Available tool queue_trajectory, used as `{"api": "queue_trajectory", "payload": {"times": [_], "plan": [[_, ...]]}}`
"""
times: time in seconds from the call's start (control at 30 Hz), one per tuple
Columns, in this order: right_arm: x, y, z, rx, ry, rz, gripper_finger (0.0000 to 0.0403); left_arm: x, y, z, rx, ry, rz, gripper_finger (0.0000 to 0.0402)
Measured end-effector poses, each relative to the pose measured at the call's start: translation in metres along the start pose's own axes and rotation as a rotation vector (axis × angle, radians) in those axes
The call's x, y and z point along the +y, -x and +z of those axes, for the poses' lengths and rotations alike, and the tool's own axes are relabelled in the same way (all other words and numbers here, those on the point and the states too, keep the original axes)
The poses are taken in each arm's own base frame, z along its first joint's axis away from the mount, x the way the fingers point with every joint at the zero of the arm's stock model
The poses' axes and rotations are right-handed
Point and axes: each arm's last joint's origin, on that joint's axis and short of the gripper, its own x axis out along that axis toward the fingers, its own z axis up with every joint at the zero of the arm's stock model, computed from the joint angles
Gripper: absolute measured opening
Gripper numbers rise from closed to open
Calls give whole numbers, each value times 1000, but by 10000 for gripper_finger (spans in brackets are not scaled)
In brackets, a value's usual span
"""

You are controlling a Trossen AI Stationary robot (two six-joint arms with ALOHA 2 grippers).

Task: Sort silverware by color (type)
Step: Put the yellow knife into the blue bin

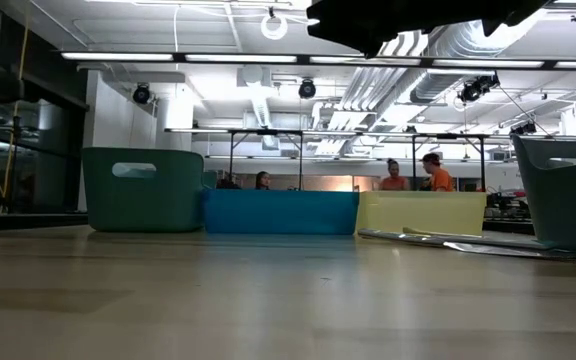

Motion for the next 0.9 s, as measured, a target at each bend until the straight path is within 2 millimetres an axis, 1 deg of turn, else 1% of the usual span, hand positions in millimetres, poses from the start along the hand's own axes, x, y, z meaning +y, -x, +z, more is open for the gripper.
{"api": "queue_trajectory", "payload": {"times": [0.07, 0.13, 0.3, 0.4, 0.6, 0.9], "plan": [[0, 0, 0, -1, 0, 0, 200, -1, -6, 1, 22, -76, 66, 173], [0, 0, 0, -2, 0, 0, 200, -1, -10, 2, 46, -122, 89, 173], [0, 0, 0, -2, 0, 0, 200, -3, -21, -1, 120, -147, 58, 172], [0, 0, 0, -2, 0, -1, 200, -3, -24, -5, 152, -178, 47, 172], [0, 0, 0, -2, 0, 0, 200, 0, -37, -17, 201, -239, 42, 172], [0, 0, 0, -2, 0, -1, 200, 12, -39, -13, 177, -247, 50, 172]]}}
